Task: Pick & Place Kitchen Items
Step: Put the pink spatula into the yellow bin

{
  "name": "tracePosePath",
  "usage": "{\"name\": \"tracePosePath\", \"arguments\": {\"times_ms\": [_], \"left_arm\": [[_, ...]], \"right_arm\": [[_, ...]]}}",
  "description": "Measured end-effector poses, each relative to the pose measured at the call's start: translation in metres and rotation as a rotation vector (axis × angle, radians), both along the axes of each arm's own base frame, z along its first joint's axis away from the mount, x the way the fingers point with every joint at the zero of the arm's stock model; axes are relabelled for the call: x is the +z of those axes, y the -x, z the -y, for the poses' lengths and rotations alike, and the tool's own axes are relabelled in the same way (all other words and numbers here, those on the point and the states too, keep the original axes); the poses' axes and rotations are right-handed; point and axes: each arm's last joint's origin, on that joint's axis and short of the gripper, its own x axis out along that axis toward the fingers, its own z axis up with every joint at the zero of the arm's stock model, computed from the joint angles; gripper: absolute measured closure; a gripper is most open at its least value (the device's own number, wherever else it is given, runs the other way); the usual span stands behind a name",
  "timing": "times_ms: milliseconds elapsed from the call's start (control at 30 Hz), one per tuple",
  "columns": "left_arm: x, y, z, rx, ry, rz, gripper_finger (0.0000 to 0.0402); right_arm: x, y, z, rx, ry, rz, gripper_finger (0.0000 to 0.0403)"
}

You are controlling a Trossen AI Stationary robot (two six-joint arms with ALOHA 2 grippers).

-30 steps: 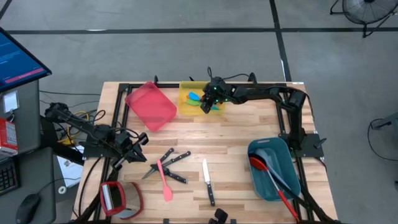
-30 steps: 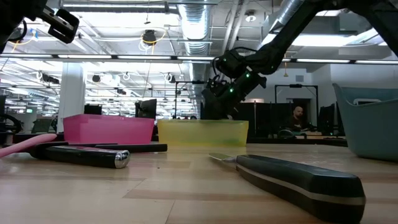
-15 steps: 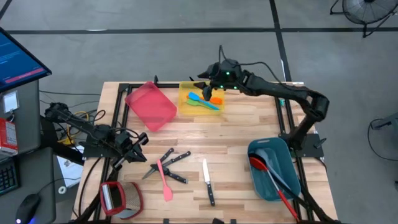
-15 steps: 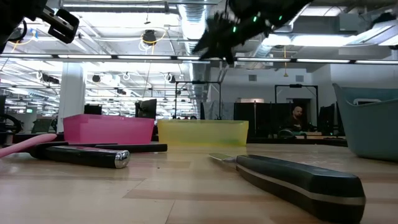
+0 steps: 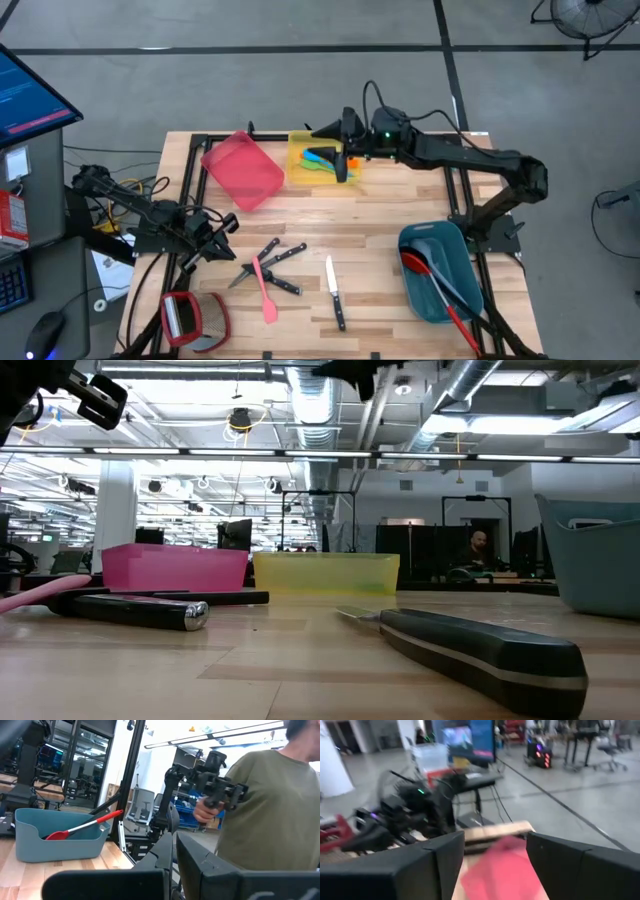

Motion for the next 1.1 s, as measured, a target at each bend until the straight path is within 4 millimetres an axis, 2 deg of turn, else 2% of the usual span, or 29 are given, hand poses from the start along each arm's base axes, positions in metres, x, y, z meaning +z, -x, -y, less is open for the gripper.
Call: {"name": "tracePosePath", "arguments": {"times_ms": [233, 400, 567, 800, 933, 1100], "left_arm": [[0.000, 0.000, 0.000, 0.000, 0.000, 0.000, 0.0394], [0.000, 0.000, 0.000, 0.000, 0.000, 0.000, 0.0394], [0.000, 0.000, 0.000, 0.000, 0.000, 0.001, 0.0394], [0.000, 0.000, 0.000, 0.000, 0.000, 0.001, 0.0394], [0.000, 0.000, 0.000, 0.000, 0.000, 0.001, 0.0394], [0.000, 0.000, 0.000, 0.000, 0.000, 0.000, 0.0394]], "right_arm": [[0.010, -0.017, -0.037, 0.109, 0.017, 0.185, 0.0200], [0.010, -0.021, -0.069, 0.202, -0.106, 0.211, 0.0201], [0.018, -0.008, -0.104, 0.313, -0.213, 0.155, 0.0201], [0.024, 0.013, -0.141, 0.406, -0.332, 0.058, 0.0201], [0.013, 0.015, -0.157, 0.385, -0.389, -0.056, 0.0201], [-0.023, 0.008, -0.174, 0.240, -0.427, -0.276, 0.0201]]}}
